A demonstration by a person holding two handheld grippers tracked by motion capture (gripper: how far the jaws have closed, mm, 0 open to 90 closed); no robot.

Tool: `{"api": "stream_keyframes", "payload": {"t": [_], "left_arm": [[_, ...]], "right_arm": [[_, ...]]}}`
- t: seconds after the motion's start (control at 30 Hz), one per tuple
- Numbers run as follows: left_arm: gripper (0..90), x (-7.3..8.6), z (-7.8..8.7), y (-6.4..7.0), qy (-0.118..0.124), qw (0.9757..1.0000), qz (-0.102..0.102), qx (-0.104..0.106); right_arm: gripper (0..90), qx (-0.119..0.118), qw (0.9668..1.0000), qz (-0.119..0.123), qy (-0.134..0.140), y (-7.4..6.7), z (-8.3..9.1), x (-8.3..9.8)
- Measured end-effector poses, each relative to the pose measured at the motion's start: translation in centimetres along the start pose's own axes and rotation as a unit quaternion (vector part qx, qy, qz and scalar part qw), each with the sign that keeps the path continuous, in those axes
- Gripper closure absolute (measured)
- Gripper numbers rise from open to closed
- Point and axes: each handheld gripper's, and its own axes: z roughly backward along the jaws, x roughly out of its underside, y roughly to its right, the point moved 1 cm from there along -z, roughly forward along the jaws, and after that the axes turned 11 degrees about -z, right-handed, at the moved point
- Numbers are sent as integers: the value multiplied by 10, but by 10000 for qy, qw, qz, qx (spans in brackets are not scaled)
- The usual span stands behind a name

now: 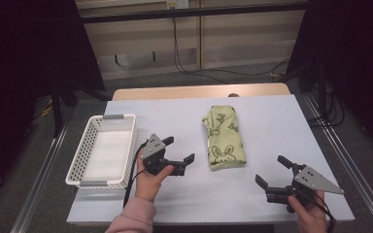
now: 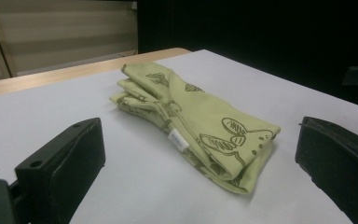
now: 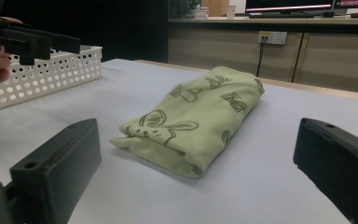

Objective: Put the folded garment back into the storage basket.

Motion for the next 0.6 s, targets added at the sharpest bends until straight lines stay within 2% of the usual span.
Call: {"api": "stream_keyframes", "payload": {"t": [0.07, 0.1, 0.13, 0.33, 0.37, 0.4, 0.6], "left_arm": [[16, 0, -2, 1, 10, 10000, 14, 3], [16, -1, -5, 1, -72, 10000, 2, -4], [16, -1, -7, 1, -20, 10000, -20, 56], [16, -6, -16, 3, -50, 10000, -13, 56], [16, -7, -19, 3, -149, 9998, -94, 77], [17, -7, -19, 3, -149, 9998, -94, 77], [19, -9, -29, 3, -137, 9999, 31, 18]], "right_arm": [[3, 1, 10000, -16, 18, 0, 0, 0], [3, -1, 10000, -6, 21, 0, 0, 0], [3, -18, 10000, 20, 17, 0, 0, 0], [3, -15, 10000, -19, 18, 0, 0, 0], [3, -36, 10000, 14, 6, 0, 0, 0], [3, -36, 10000, 14, 6, 0, 0, 0], [3, -34, 10000, 13, 19, 0, 0, 0]]}}
